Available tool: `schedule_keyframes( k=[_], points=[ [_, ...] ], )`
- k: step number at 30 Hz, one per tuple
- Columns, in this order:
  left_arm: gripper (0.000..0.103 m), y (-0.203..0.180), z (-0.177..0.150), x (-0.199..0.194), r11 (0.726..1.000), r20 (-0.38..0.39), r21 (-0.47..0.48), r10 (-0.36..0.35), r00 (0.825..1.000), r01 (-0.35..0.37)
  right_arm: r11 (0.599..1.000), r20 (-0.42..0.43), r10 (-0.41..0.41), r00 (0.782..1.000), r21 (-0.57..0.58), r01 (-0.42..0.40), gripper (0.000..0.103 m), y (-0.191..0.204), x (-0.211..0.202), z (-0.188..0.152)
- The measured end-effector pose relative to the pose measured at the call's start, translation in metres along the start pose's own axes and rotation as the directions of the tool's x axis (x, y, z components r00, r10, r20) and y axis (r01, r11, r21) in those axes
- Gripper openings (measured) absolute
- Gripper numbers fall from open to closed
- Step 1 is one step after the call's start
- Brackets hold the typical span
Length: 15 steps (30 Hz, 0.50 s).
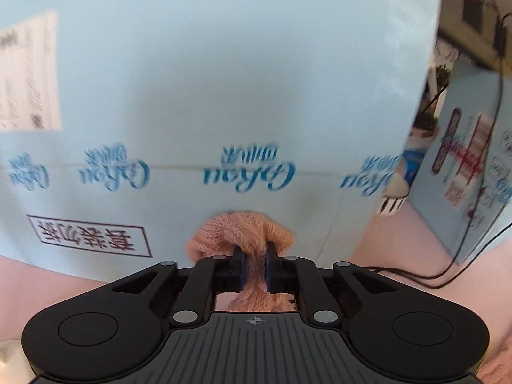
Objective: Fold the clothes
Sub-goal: 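Lower the sweater onto the table and open the left gripper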
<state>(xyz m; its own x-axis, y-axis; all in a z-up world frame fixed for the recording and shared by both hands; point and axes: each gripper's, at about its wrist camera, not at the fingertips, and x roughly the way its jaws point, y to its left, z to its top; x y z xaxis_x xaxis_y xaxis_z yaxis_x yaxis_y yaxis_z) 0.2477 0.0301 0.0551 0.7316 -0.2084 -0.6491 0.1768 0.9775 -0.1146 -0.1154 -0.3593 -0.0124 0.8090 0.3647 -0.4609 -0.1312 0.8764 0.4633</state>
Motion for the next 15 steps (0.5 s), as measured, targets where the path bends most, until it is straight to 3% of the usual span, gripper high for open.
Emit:
schedule_keyframes(
  k=[1, 2, 3, 6, 10, 15],
  points=[
    [0.046, 0.001, -0.002, 0.008, 1.0, -0.038, -0.024, 0.003, 0.999, -0.004, 1.0, 0.0, 0.0, 1.0, 0.0, 0.0, 0.097, 0.0, 0.0, 0.0],
    [0.071, 0.003, -0.004, 0.013, 0.999, -0.069, -0.049, 0.017, 0.997, -0.02, 1.0, 0.001, 0.001, 1.0, 0.001, -0.001, 0.097, 0.0, 0.0, 0.0],
    [0.079, 0.005, -0.005, 0.014, 0.997, -0.083, -0.069, 0.032, 0.996, -0.038, 1.0, 0.001, 0.001, 1.0, 0.002, -0.001, 0.097, 0.0, 0.0, 0.0],
    [0.083, 0.019, -0.001, -0.004, 0.988, -0.052, -0.151, 0.035, 0.998, -0.042, 1.0, 0.004, 0.006, 1.0, 0.008, -0.006, 0.097, -0.001, -0.001, 0.0],
    [0.088, 0.051, 0.009, -0.06, 0.959, -0.01, -0.279, -0.059, 0.998, 0.054, 1.0, 0.008, 0.011, 1.0, 0.015, -0.011, 0.097, -0.002, -0.001, 0.0],
    [0.089, 0.073, -0.022, -0.138, 0.961, -0.059, -0.249, -0.14, 0.988, 0.121, 0.999, 0.016, 0.026, 1.0, 0.032, -0.027, 0.097, -0.005, -0.003, 0.0]
  ],
)
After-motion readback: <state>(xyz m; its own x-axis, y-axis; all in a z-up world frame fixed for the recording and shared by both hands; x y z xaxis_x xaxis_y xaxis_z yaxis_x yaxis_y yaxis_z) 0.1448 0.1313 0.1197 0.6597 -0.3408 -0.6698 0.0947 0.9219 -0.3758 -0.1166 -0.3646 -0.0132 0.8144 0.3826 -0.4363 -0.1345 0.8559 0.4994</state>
